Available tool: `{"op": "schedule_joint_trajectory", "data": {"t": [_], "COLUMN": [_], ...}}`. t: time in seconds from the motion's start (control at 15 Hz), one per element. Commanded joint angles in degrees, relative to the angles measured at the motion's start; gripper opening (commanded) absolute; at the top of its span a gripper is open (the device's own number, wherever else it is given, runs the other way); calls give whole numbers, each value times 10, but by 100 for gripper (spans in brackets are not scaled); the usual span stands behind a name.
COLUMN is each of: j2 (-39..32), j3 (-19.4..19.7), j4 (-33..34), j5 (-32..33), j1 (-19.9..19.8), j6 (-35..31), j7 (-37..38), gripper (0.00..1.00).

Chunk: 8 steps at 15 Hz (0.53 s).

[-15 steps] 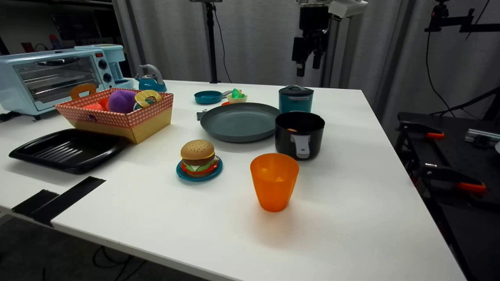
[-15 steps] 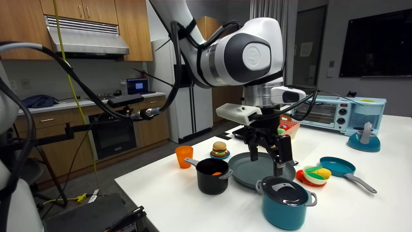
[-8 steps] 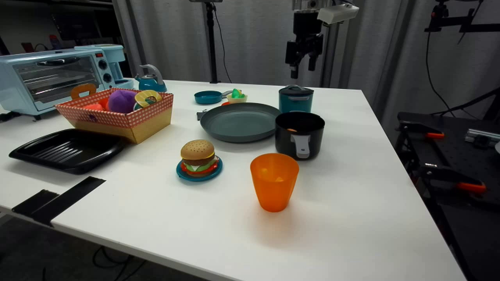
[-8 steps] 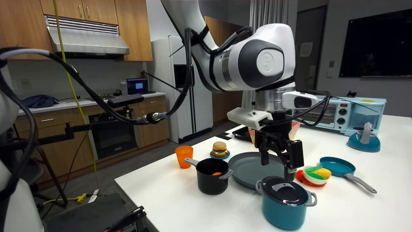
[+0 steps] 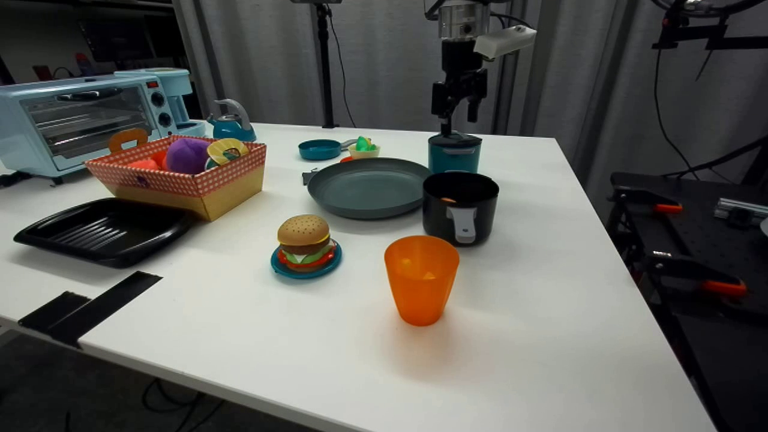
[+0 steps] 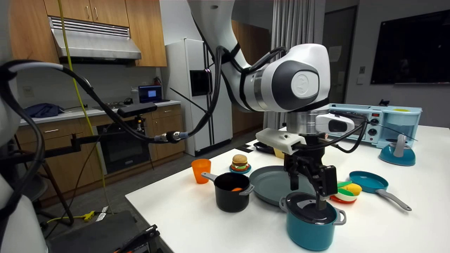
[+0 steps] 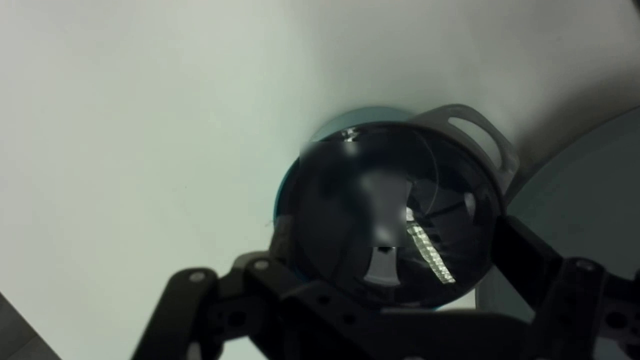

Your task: Move the lid from the blue pot to the black pot.

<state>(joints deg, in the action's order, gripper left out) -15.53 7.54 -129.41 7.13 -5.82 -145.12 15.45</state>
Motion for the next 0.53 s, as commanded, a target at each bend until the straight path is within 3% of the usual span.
{"op": "schedule_joint_trajectory", "data": {"t": [0.0, 0.47], "j2": [-33, -55], "j3": [10, 18], "j4": [35, 63], "j5": [-10, -13], "j1": [5, 5], "j6": [-8, -8], "j7": [4, 3], "gripper": [74, 20]}}
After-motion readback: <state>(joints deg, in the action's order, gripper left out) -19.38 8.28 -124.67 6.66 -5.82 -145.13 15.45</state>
